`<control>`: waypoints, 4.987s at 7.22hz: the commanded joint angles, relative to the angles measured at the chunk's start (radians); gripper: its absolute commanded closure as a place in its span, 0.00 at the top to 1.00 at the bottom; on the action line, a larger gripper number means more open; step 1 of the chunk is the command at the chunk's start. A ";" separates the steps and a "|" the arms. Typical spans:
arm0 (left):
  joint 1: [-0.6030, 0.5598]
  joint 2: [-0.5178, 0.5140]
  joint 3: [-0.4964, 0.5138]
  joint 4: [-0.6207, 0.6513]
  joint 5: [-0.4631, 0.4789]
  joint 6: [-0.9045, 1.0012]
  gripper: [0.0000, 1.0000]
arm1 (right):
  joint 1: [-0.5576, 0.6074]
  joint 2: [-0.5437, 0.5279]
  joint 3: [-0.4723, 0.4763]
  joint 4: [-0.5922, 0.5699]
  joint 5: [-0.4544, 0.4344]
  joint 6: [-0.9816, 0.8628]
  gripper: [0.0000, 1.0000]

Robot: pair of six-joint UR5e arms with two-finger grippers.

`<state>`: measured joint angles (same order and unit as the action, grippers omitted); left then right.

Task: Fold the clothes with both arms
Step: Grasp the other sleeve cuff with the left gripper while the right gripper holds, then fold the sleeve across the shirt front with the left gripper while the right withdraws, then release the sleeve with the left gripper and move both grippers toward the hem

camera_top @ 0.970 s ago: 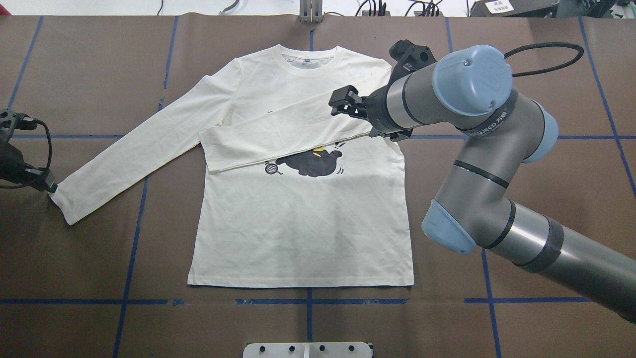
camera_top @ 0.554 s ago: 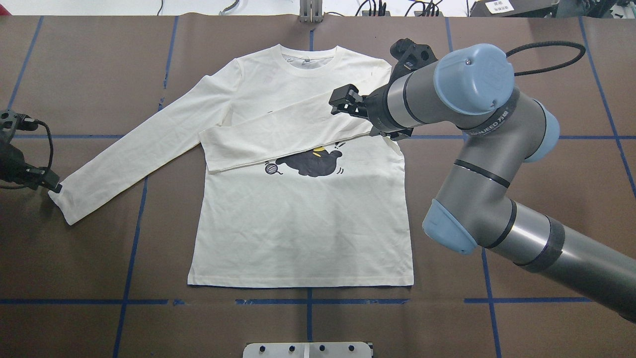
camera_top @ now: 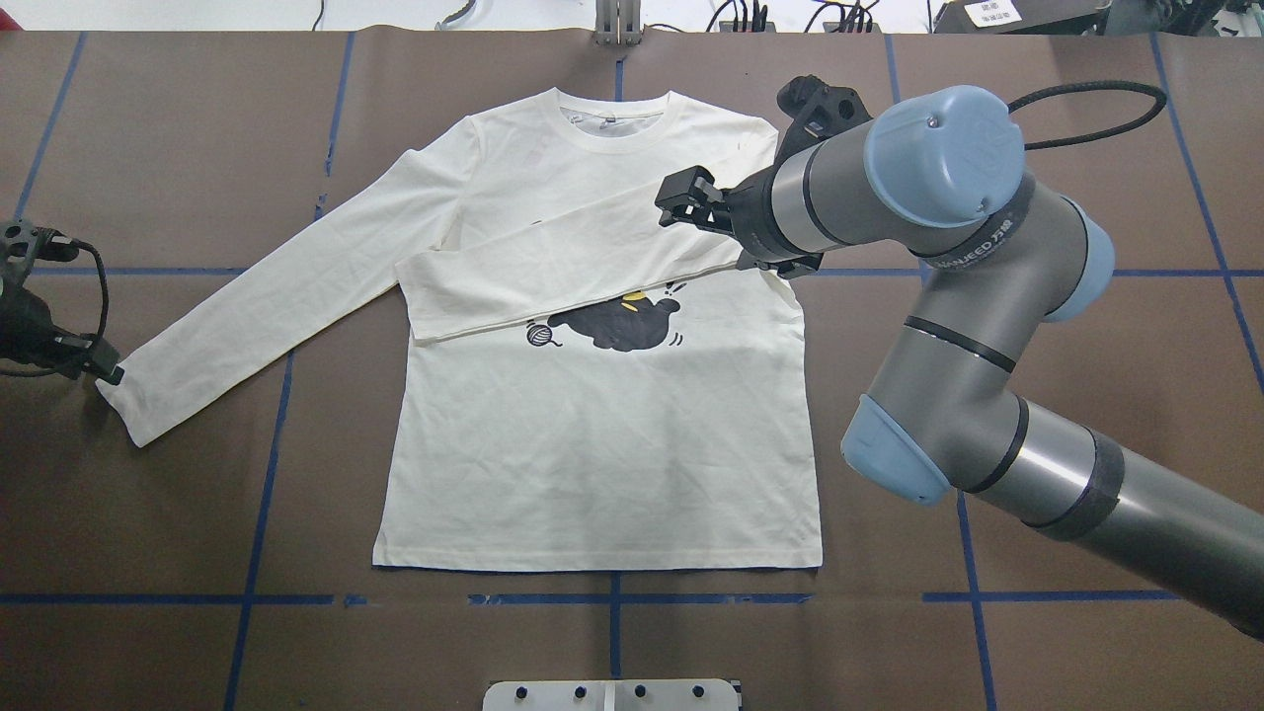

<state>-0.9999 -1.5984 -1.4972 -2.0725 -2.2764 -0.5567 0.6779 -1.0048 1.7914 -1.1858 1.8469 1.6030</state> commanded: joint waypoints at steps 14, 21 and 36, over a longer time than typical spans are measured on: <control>0.461 -1.126 0.563 -0.262 0.416 -0.911 0.00 | 0.402 -0.359 0.109 0.018 0.374 -0.399 0.99; 0.291 -0.483 -0.200 -0.168 0.253 -0.884 0.78 | -0.220 -0.353 0.206 0.023 -0.131 0.092 0.99; 0.303 -0.382 -0.343 -0.100 0.274 -0.963 0.88 | -0.629 -0.466 0.276 -0.173 -0.554 0.394 0.00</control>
<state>-0.6963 -2.0143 -1.7890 -2.2059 -2.0092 -1.4649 0.0546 -1.4750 2.0667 -1.3591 1.2924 1.9972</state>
